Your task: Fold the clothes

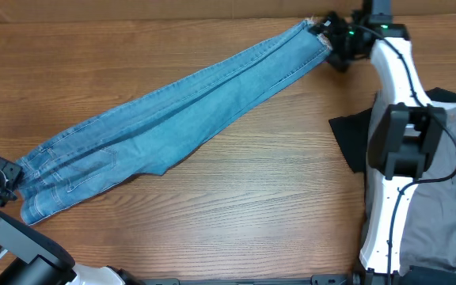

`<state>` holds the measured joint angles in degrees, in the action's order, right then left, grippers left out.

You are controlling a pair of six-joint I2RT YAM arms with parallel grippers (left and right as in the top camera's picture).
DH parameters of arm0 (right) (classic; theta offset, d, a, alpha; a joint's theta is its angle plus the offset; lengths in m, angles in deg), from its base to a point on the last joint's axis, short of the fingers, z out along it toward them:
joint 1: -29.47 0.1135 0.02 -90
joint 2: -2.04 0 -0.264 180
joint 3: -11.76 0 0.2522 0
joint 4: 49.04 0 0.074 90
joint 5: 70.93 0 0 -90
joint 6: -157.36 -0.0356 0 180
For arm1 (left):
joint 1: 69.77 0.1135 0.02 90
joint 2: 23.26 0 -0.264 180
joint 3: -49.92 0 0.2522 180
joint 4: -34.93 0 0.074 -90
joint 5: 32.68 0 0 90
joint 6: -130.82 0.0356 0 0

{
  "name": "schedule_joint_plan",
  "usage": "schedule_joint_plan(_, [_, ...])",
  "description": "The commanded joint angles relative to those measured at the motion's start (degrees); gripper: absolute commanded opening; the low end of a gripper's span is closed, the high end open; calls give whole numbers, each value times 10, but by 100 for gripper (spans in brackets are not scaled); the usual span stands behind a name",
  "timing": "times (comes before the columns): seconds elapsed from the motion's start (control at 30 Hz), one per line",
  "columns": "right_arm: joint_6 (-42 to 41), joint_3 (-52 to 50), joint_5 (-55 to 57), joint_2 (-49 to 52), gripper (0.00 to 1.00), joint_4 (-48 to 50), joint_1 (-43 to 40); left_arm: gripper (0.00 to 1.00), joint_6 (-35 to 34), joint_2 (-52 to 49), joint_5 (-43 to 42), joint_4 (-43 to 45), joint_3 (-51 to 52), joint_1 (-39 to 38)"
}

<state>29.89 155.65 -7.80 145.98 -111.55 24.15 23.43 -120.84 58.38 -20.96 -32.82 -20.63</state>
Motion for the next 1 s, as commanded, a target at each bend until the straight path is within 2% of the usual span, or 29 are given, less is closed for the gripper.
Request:
schedule_joint_plan(0.0, [71,4,67,-8,91,-24,4,39,11,-7,-18,0,-7,2])
schedule_joint_plan(0.07, [80,4,103,-7,82,-41,5,40,12,-7,-24,-1,-7,2])
schedule_joint_plan(0.17, [93,4,113,1,73,-56,10,50,36,-7,-25,2,-13,2])
schedule_joint_plan(0.23, [95,4,114,9,74,-66,13,61,45,-5,-28,-3,-27,4])
schedule_joint_plan(0.27, [95,4,114,10,78,-73,15,64,52,-4,-29,-9,-39,5])
schedule_joint_plan(0.3, [101,4,114,13,81,-75,16,73,59,-2,-32,-14,-51,7])
schedule_joint_plan(0.33, [109,4,114,14,85,-78,17,89,63,0,-35,-24,-66,8])
schedule_joint_plan(0.37, [115,4,114,14,90,-80,17,100,63,2,-35,-38,-83,10])
schedule_joint_plan(0.47, [125,4,114,14,100,-88,18,100,63,3,-38,-80,-141,13])
schedule_joint_plan(0.5, [125,4,114,14,100,-90,18,100,63,3,-43,-92,-153,13])
schedule_joint_plan(0.53, [125,4,114,14,100,-90,18,93,64,3,-52,-109,-165,13])
schedule_joint_plan(0.57, [125,4,114,14,100,-90,18,82,66,3,-64,-129,-171,13])
schedule_joint_plan(0.6, [125,4,114,14,100,-90,18,77,67,3,-71,-142,-172,12])
schedule_joint_plan(0.73, [125,4,115,14,100,-92,18,46,67,1,-80,-197,-148,7])
schedule_joint_plan(0.87, [125,4,115,14,100,-96,18,49,53,1,-80,-176,-63,7])
schedule_joint_plan(0.97, [125,4,115,14,100,-105,18,39,49,1,-82,-112,16,6])
